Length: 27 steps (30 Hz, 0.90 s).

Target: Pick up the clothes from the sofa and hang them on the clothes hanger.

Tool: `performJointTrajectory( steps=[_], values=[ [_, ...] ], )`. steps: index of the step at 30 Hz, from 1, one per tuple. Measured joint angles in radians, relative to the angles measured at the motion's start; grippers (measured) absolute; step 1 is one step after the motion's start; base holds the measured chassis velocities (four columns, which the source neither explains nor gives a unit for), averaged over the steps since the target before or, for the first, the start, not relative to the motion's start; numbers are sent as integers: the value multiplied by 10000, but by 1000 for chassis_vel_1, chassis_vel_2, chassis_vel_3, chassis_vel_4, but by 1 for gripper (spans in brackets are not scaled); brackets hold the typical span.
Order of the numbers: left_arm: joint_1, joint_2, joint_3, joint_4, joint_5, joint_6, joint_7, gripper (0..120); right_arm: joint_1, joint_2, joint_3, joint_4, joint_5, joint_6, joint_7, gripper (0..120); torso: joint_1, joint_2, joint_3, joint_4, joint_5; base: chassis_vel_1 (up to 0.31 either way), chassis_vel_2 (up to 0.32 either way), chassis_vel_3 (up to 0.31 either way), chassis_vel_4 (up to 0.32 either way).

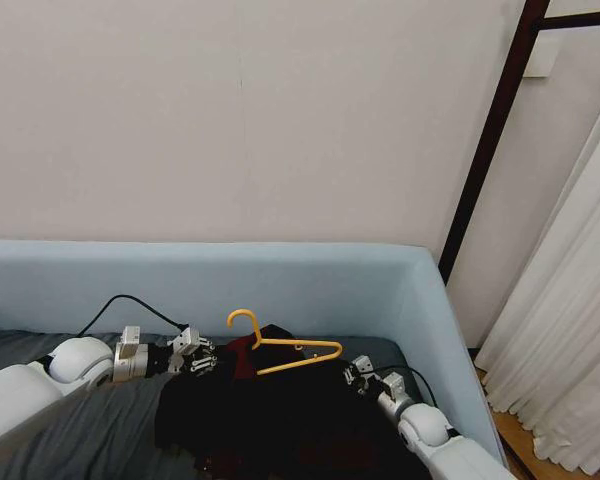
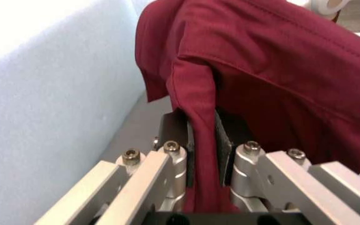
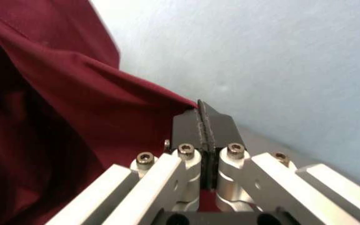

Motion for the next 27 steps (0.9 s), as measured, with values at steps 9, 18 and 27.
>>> performJointTrajectory(
  steps=[9,18,27],
  values=[
    [-135,205,-22,-216,6,-5,177,8,-561,-847,445,1323,81,-22,267,0,0,0,0,-1,0,0,0,0,0],
    [-298,242,62,-302,551,31,209,8,-607,-1199,583,2457,500,-378,594,0,0,0,0,2,0,0,0,0,0],
    [-1049,94,596,-165,1277,228,46,8,-815,-1761,976,4245,1016,-927,1046,0,0,0,0,0,0,0,0,0,0]
  ],
)
